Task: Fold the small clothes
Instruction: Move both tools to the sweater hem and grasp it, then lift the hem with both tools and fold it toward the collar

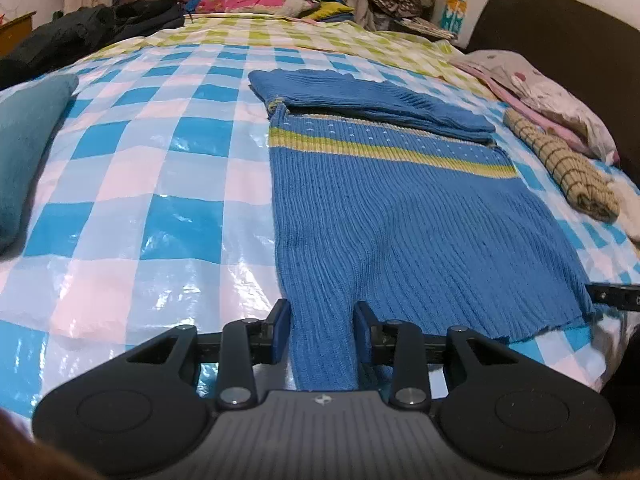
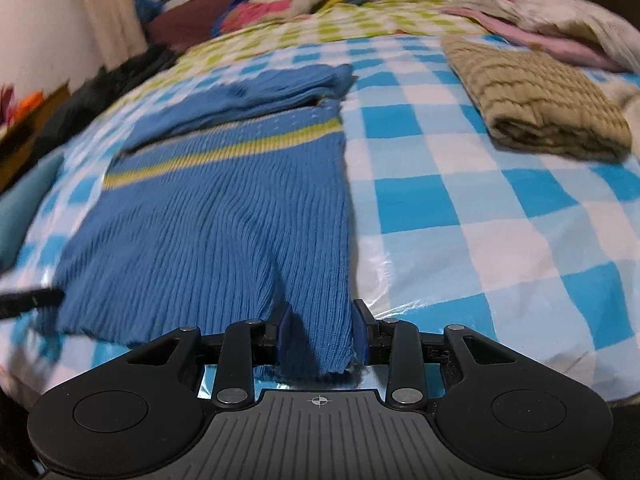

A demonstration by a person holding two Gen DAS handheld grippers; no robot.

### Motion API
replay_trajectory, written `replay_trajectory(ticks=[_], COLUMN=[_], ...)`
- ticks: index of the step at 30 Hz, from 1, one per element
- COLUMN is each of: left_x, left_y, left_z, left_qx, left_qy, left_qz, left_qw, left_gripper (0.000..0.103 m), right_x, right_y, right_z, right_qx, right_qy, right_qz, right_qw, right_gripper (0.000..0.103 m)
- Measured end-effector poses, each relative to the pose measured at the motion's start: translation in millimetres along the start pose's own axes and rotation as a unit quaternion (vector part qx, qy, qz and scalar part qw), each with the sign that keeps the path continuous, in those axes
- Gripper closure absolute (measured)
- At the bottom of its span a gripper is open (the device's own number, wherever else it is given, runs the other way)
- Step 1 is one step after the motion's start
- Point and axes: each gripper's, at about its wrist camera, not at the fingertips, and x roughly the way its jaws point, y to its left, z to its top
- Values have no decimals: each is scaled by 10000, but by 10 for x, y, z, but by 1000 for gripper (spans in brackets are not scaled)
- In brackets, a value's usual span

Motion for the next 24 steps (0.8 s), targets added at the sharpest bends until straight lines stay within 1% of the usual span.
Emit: replay_trajectory(ticks=[1, 5, 8, 10, 11, 12, 13, 16, 18, 20, 24], left_x=[3, 65, 82, 77, 72, 66, 64, 61, 74, 91, 104], left_y=[0, 12, 6, 2, -1, -1, 4, 39, 26, 5, 2], left_z=[3, 23, 34, 43, 45, 42, 45, 62, 62, 66, 107], left_qx=[12, -113, -109, -117, -119, -129, -174, -387, -336, -285, -314], left_qy=[-2, -19, -27, -7, -9, -16, -14, -15, -25, -7, 69], left_qz=[6, -54, -39, -18, -10, -27, -63, -153, -154, -158, -220], left_qw=[10000, 9999, 9999, 9999, 9999, 9999, 9998, 9991, 9993, 9995, 9992], left_gripper=[65, 65, 65, 66, 69, 78, 82, 85, 85, 85, 85], right_x=[11, 64, 87, 82, 81, 82, 93, 123, 132, 149, 175], right_y=[2, -74, -99, -128, -152, -179, -203, -219, -220, -215, -215], right_z=[11, 101, 132, 134, 133, 130, 120, 102, 100, 108, 137], right_qx=[-3, 303, 343, 409, 497, 614, 741, 876, 897, 890, 914], right_qy=[38, 177, 211, 199, 192, 189, 189, 154, 136, 150, 154], right_qz=[-5, 137, 251, 341, 447, 583, 704, 793, 830, 863, 919], right_qw=[10000, 9993, 9989, 9984, 9976, 9962, 9946, 9929, 9924, 9922, 9915], right_gripper=[70, 71, 75, 84, 87, 91, 93, 93, 93, 91, 89])
